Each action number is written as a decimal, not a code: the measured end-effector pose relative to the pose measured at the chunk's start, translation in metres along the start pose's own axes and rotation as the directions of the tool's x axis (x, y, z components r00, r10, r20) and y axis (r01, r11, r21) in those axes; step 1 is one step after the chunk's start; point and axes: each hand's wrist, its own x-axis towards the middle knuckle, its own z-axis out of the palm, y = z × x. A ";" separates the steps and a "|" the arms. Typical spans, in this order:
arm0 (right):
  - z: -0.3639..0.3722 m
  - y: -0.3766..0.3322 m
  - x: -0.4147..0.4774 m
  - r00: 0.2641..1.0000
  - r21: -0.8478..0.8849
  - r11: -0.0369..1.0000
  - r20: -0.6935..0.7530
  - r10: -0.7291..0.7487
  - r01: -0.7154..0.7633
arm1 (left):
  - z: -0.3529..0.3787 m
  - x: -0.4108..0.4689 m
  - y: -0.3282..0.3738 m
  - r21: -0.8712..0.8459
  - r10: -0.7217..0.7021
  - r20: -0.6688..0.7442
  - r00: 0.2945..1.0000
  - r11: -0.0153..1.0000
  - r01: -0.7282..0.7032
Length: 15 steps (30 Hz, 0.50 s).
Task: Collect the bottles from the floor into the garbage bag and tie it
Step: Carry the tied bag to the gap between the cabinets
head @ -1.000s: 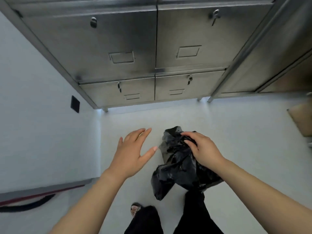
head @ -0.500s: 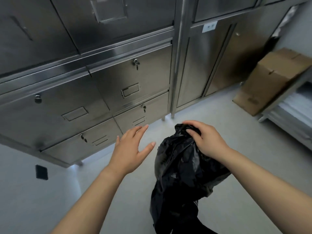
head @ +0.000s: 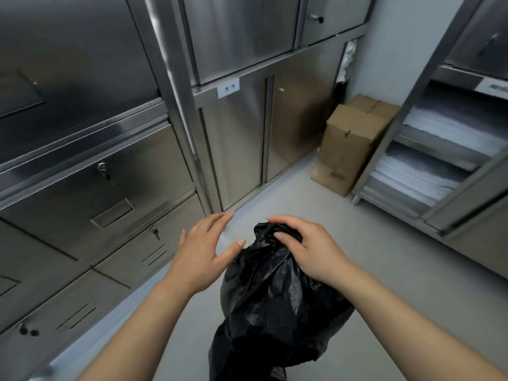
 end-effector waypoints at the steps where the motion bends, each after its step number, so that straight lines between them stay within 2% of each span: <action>1: -0.007 0.004 0.004 1.000 0.006 1.000 -0.020 0.001 -0.001 | 0.002 0.012 0.006 0.004 0.017 0.013 1.000 1.000 -0.017; 9: -0.046 0.034 0.066 0.991 -0.036 0.998 -0.130 0.042 -0.047 | 0.001 0.113 0.018 0.045 0.142 0.076 0.987 0.988 -0.145; 15: -0.088 0.060 0.143 0.967 -0.113 0.986 -0.239 0.090 -0.120 | -0.008 0.222 0.018 0.066 0.241 0.102 0.965 0.966 -0.248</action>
